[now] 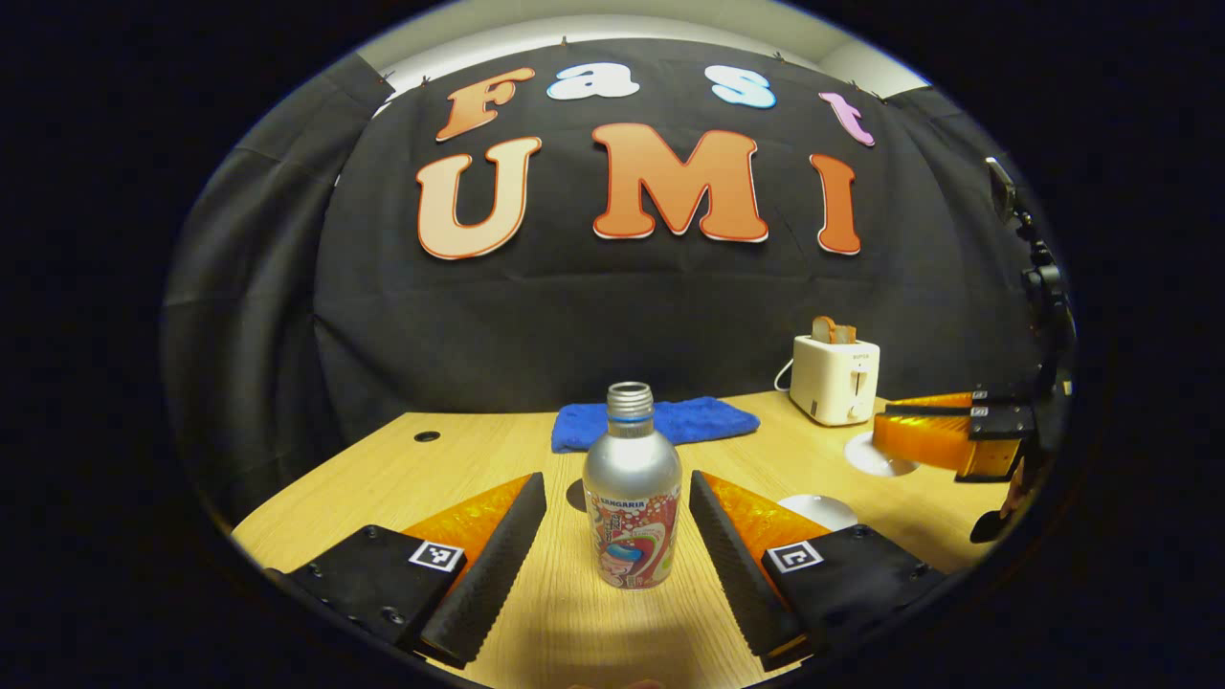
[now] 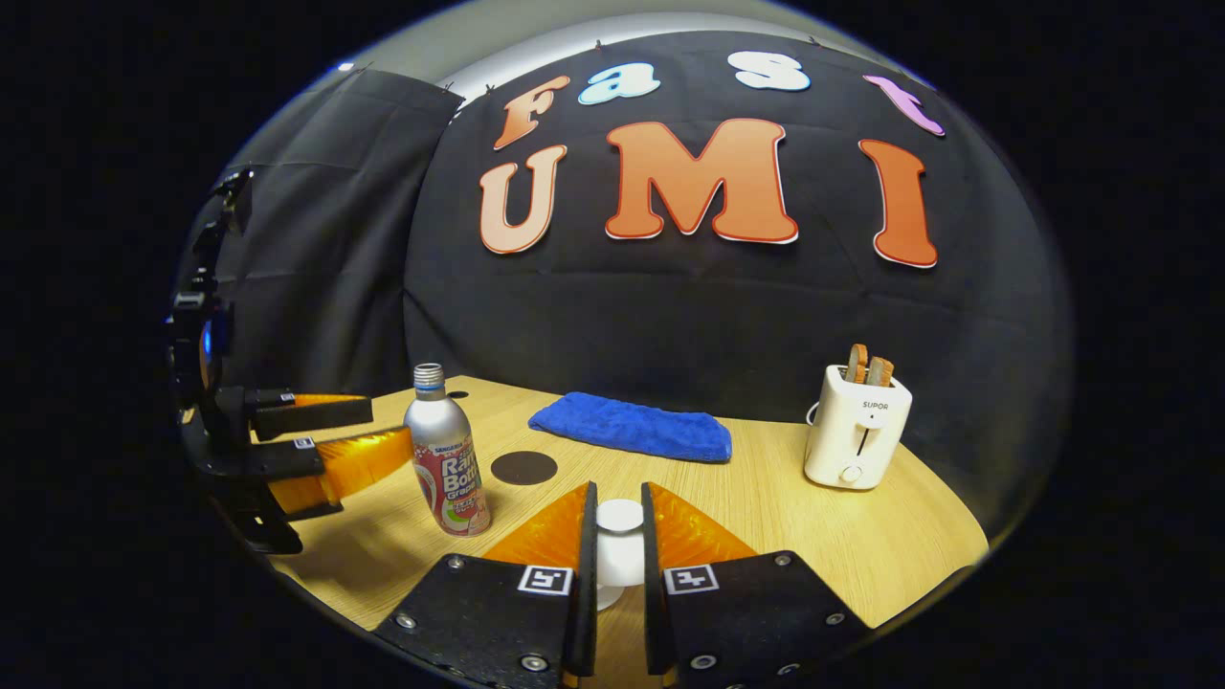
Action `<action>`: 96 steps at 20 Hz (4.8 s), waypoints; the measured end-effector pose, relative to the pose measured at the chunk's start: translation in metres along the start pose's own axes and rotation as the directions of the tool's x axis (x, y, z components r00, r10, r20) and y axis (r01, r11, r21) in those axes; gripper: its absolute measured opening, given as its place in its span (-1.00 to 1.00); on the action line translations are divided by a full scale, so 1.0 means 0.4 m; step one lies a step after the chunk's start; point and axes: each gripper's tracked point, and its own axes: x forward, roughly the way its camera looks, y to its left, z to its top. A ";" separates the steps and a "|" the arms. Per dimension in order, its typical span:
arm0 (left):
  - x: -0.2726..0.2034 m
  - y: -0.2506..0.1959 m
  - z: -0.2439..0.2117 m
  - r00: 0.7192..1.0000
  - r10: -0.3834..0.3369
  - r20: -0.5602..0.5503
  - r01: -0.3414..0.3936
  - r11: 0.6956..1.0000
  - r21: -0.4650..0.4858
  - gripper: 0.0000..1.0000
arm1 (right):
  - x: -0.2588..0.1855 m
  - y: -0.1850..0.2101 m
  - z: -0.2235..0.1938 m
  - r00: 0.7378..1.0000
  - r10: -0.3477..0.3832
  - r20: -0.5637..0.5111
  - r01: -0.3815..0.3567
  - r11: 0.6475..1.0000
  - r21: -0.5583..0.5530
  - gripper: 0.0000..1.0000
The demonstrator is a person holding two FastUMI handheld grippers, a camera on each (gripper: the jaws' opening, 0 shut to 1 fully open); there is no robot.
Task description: Open the teacup lid with one hand, grasp the water bottle and pour water into the teacup with the other hand; after pouring, place the water bottle on the coaster and then close the teacup lid.
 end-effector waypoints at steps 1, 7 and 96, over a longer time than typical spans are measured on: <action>0.010 -0.002 -0.016 1.000 -0.002 -0.019 0.002 1.000 -0.006 0.99 | -0.004 -0.008 0.003 1.000 -0.004 0.006 0.004 1.000 0.003 -0.58; 0.062 -0.009 -0.083 0.995 -0.012 -0.095 0.007 0.999 -0.054 0.99 | -0.030 -0.045 0.008 0.999 -0.025 0.019 0.025 0.999 0.024 -0.58; 0.083 -0.072 0.189 0.989 -0.025 0.147 -0.143 -0.433 0.890 0.67 | -0.206 -0.255 0.015 0.983 -0.150 0.103 0.138 0.984 0.110 -0.59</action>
